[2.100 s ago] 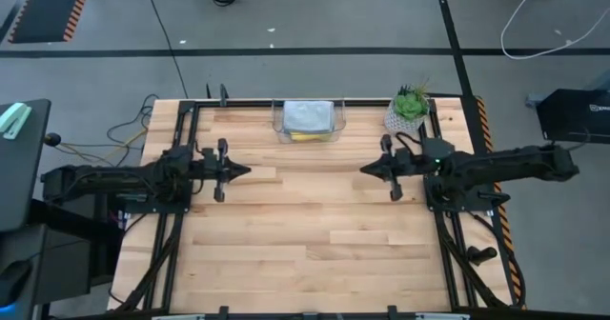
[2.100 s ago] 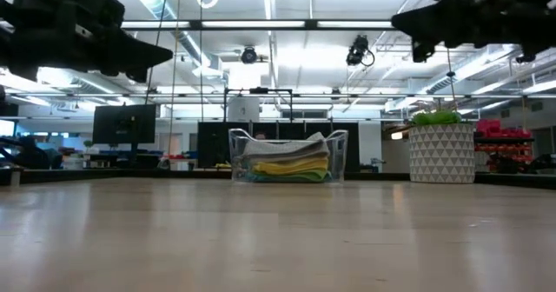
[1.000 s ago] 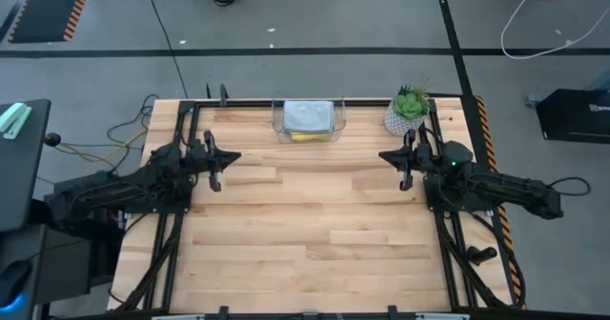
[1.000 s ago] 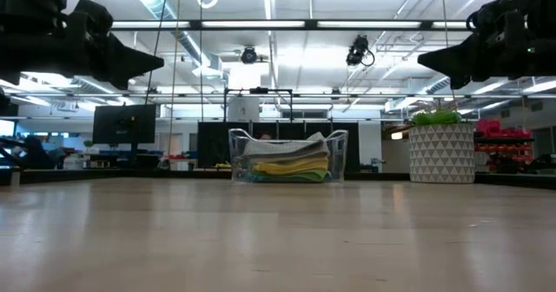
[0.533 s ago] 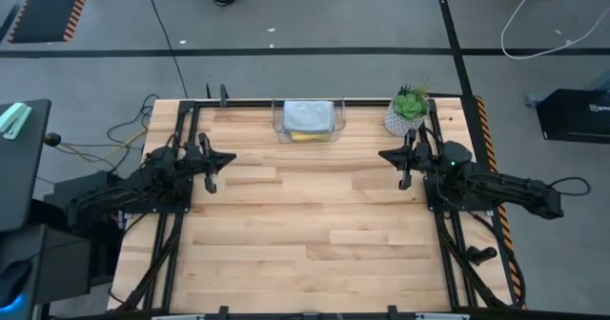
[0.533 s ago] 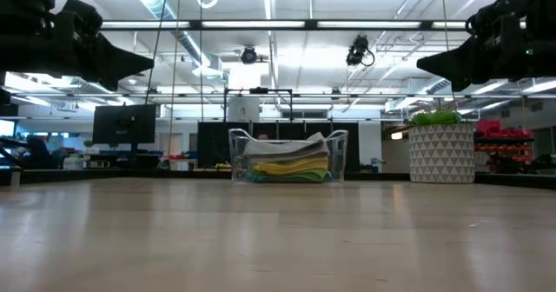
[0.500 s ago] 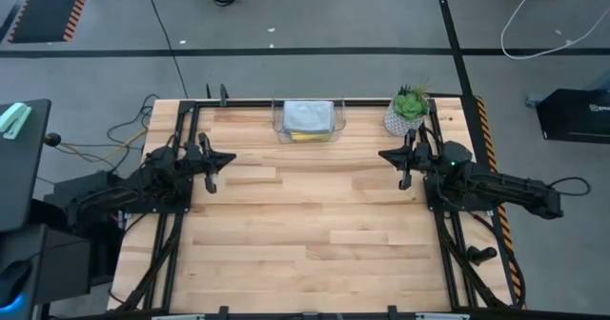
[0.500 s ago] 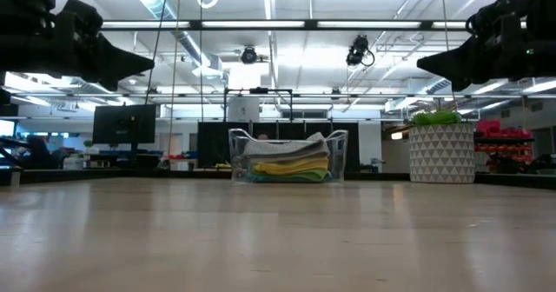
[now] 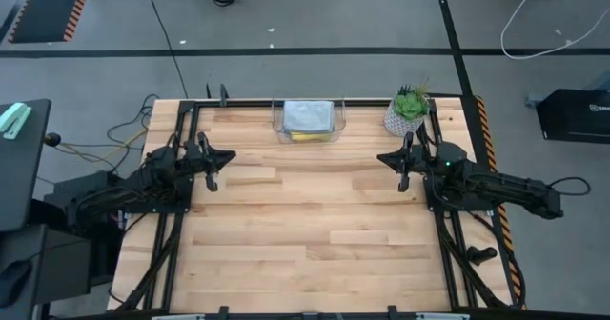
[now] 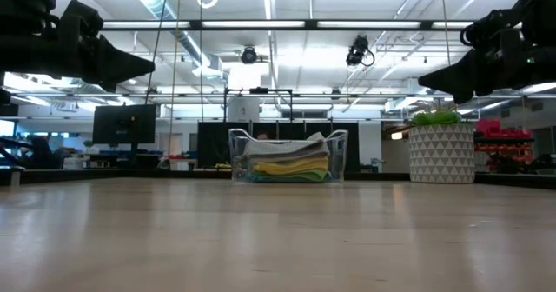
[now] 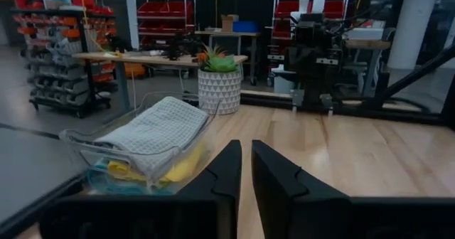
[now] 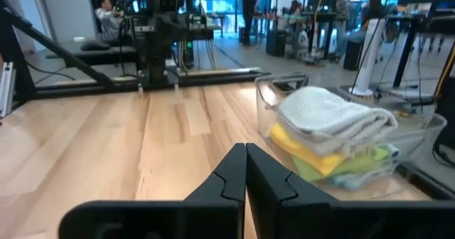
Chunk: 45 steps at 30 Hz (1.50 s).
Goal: Fold microfiber towels
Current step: Return to Home Position
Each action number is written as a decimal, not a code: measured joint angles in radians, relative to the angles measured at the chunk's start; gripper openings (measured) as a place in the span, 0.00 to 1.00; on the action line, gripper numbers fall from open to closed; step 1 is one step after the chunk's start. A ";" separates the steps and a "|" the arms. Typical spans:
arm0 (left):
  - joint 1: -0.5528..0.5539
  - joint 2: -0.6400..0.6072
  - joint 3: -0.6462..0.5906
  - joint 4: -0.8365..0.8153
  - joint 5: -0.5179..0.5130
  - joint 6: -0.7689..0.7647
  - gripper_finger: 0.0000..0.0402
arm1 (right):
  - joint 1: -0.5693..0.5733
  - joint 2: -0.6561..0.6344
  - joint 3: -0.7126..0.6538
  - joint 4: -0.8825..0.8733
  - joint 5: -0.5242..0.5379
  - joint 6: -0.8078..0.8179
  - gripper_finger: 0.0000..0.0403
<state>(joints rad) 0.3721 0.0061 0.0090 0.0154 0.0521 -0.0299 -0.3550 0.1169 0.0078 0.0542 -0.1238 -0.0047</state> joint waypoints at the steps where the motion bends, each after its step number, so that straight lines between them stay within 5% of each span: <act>1: 0.000 0.000 0.000 0.000 0.000 0.013 0.11 | 0.000 0.000 0.000 -0.008 0.000 0.003 0.04; 45: 0.000 0.000 -0.002 0.085 0.001 0.015 0.08 | 0.000 0.000 0.000 -0.008 0.000 0.003 0.04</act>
<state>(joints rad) 0.3720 0.0063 0.0067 0.1003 0.0528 -0.0147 -0.3550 0.1169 0.0078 0.0463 -0.1242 -0.0021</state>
